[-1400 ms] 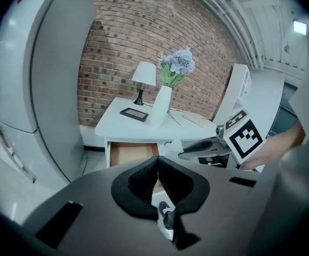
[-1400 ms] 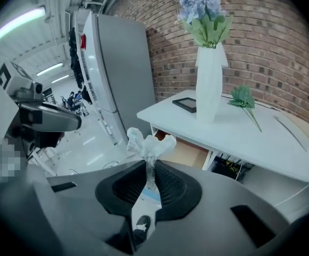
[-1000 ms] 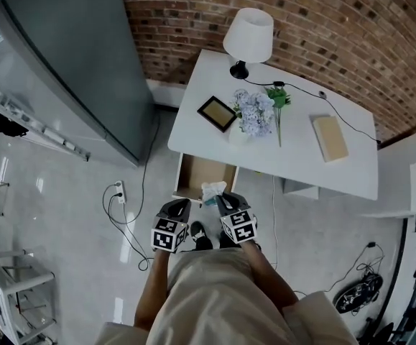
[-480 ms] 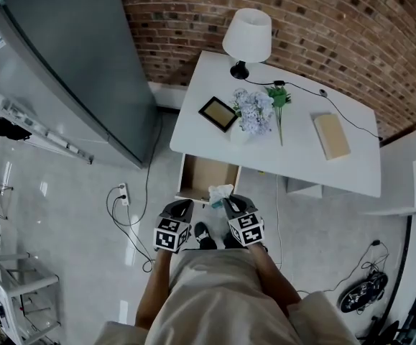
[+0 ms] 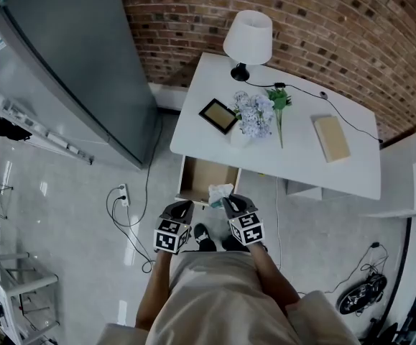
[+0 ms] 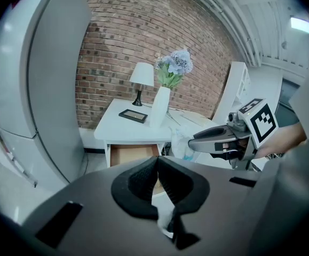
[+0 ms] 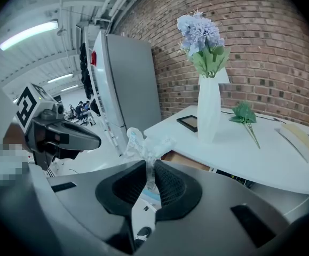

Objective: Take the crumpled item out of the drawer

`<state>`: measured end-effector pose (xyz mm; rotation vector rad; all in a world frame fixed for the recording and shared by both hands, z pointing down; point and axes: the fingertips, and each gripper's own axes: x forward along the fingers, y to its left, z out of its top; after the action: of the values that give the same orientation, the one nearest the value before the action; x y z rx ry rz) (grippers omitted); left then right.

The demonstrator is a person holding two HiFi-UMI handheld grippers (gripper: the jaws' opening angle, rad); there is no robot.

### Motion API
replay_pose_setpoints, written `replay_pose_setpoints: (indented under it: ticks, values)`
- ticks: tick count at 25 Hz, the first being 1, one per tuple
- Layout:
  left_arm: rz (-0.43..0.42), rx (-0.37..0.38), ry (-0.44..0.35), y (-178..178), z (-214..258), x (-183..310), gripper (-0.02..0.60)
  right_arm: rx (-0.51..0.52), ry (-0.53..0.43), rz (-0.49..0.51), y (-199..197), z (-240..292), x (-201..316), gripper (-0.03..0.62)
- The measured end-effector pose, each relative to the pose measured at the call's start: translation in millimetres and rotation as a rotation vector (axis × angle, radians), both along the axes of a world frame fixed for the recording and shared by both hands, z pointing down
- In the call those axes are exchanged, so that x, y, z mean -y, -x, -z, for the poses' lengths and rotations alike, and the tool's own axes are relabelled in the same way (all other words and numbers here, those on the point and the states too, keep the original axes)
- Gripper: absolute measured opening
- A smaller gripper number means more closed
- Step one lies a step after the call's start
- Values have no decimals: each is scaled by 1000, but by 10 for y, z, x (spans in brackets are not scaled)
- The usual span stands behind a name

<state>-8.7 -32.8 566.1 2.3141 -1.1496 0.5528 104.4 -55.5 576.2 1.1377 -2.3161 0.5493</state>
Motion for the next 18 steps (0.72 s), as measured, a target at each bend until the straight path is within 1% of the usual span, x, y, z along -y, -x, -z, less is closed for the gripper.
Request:
replay_pose_setpoints:
  ticks: [4, 13, 16, 18]
  values:
    - [8, -1, 10, -10, -34, 14, 17, 2, 5, 8, -7, -14, -16, 72]
    - [-19, 3, 10, -165, -41, 34, 17, 14, 4, 2, -90, 17, 37, 72]
    - [-21, 8, 21, -161, -67, 21, 17, 19, 9, 1, -89, 13, 48, 72]
    - [-17, -3, 36, -142, -89, 3, 17, 24, 14, -2, -79, 7, 48, 72]
